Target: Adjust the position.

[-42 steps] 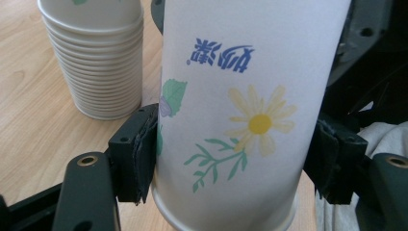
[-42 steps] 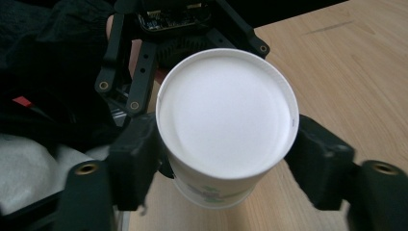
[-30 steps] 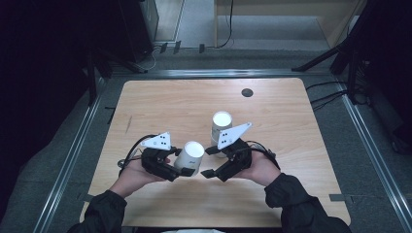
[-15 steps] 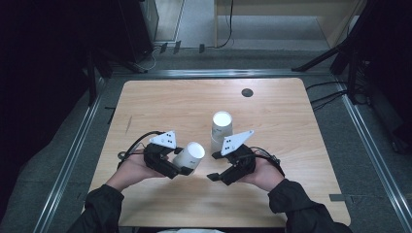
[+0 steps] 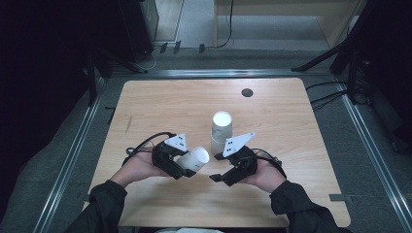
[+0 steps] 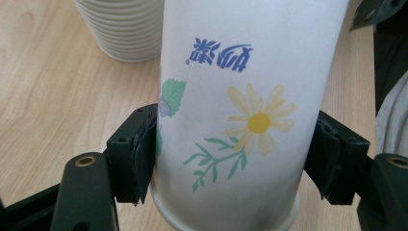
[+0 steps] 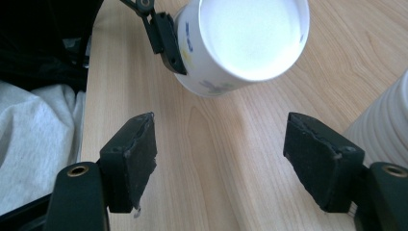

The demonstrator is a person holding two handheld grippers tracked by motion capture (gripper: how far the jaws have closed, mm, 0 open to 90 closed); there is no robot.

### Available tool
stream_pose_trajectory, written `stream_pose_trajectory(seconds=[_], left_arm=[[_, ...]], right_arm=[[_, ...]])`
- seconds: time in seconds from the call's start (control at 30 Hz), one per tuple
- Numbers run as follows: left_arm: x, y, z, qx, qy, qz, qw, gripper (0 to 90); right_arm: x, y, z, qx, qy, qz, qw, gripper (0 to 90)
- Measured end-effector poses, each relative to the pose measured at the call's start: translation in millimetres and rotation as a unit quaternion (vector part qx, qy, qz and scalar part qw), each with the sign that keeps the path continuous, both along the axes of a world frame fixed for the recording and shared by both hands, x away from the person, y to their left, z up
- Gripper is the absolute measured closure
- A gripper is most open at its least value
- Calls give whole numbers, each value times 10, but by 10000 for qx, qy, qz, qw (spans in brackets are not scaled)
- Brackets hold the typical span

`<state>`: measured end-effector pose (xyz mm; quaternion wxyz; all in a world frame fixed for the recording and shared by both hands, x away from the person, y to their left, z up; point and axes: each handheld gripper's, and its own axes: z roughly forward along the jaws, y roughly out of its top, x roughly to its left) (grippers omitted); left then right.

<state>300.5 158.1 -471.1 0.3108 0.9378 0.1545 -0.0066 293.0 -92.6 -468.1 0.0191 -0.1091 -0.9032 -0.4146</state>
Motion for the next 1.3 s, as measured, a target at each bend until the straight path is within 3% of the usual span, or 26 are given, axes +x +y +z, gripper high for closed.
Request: stream_pose_trajectory(seconds=[0.1, 0.4, 0.67, 0.83, 0.97, 1.1, 1.17, 1.3], left_arm=[[-24, -73, -52, 188, 18, -118, 9998, 281], [-120, -233, -85, 439, 48, -433, 9981, 281], [-197, -355, -80, 465, 72, -690, 9965, 280], [-218, -367, -87, 486, 55, -735, 9961, 281], [-217, -361, -86, 459, 58, -766, 9960, 278], [-210, -323, -66, 258, -5, -720, 9971, 266], [-202, -303, -52, 156, -24, -642, 9978, 174], [-186, -254, -11, -17, -129, -460, 9989, 118]], right_arm=[[-11, 4, -5, -13, -26, 24, 10000, 277], [-28, 96, -38, -53, -13, 208, 9998, 271], [-70, 187, -44, -94, -74, 396, 9991, 276], [-86, 227, -57, -167, -40, 570, 9982, 343], [-87, 234, -35, -201, -35, 587, 9981, 351], [-84, 219, -12, -172, -35, 554, 9983, 350], [-72, 174, 22, -93, -63, 504, 9987, 349], [-34, 75, 70, 34, -69, 359, 9993, 349]])
